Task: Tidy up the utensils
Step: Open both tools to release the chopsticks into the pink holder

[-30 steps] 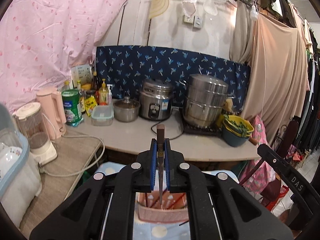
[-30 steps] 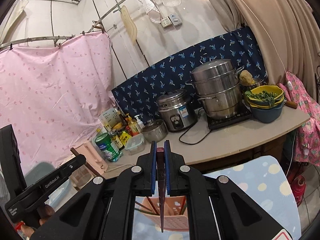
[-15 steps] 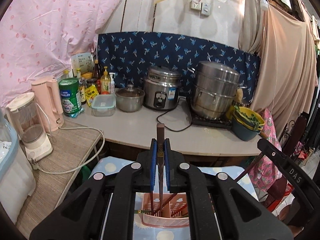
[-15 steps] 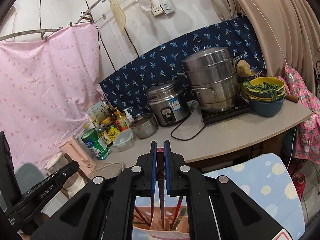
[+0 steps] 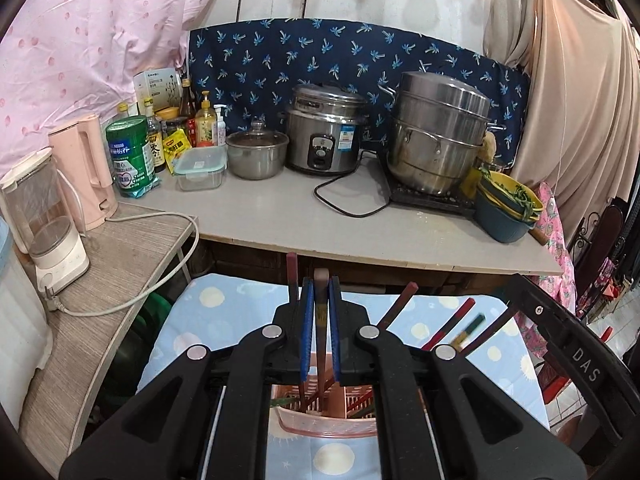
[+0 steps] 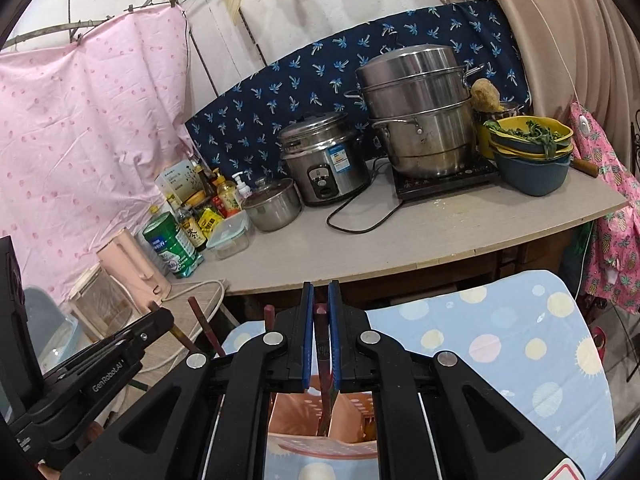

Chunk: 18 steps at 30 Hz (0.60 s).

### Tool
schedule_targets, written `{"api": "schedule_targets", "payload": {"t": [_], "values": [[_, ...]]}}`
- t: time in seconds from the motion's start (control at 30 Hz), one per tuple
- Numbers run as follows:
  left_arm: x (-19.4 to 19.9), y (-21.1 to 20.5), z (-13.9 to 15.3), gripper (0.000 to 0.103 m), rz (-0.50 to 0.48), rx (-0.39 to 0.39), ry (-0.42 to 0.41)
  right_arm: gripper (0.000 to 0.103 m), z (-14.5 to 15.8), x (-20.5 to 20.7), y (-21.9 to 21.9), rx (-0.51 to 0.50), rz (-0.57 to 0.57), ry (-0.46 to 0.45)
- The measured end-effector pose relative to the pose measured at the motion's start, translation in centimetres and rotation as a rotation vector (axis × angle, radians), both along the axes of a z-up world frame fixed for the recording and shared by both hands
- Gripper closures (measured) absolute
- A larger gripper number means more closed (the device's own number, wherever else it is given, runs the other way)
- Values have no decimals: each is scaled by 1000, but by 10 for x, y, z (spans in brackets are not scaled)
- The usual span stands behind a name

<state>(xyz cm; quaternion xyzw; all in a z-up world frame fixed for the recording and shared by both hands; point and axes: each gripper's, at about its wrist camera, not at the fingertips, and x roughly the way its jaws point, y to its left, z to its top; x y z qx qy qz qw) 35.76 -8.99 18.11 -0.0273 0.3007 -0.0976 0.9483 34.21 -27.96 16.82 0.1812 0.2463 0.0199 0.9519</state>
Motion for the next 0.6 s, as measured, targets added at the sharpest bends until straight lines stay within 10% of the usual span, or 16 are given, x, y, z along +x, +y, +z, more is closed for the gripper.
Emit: {"api": "schedule_targets", "payload": {"t": [0.43, 0.6], "values": [[4, 10, -12, 96, 18, -3, 28, 95, -18, 3, 2, -4, 11, 42], [3, 16, -13, 81, 29, -12, 27, 77, -20, -1, 0, 5, 3, 42]]}}
